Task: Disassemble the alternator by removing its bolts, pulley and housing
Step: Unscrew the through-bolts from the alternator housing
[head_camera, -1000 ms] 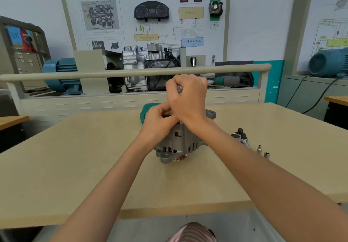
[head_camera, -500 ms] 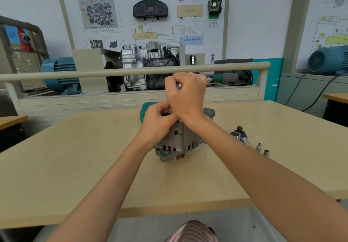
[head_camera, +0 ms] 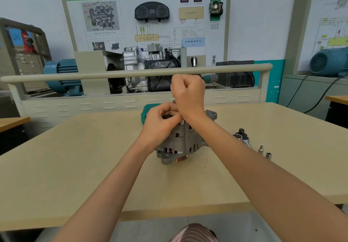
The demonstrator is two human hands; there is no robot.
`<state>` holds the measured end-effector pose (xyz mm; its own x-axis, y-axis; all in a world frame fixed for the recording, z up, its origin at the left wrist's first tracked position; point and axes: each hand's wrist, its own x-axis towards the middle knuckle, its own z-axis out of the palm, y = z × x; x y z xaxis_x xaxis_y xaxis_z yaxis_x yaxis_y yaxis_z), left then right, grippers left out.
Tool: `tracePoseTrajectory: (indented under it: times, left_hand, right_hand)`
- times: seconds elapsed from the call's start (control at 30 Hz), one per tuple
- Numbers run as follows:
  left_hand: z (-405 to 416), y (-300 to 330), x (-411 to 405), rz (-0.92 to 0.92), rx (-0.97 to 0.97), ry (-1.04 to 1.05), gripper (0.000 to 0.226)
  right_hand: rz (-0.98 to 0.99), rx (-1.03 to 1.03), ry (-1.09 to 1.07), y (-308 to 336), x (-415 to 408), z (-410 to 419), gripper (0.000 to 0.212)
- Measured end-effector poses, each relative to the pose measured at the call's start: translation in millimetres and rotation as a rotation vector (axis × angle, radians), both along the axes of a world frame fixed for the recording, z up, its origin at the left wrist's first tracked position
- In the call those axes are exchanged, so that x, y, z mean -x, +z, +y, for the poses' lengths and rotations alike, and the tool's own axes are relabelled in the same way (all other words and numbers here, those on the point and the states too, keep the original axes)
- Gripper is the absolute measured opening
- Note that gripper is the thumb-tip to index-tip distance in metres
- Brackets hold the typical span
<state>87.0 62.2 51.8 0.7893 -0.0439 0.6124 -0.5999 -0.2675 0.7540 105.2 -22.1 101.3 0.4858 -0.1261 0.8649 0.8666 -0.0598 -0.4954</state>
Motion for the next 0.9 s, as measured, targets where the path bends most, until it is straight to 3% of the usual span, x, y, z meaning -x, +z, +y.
tracePoseTrajectory:
  times: [0.6, 0.9]
  left_hand:
    - [3.9, 0.8, 2.4, 0.005, -0.014, -0.076, 0.012]
    - [6.2, 2.0, 2.8, 0.018, -0.031, -0.086, 0.011]
  right_hand:
    - [0.214, -0.091, 0.437, 9.3, -2.5, -8.0, 0.03]
    - [0.208, -0.143, 0.425, 8.4, -1.5, -4.8, 0.03]
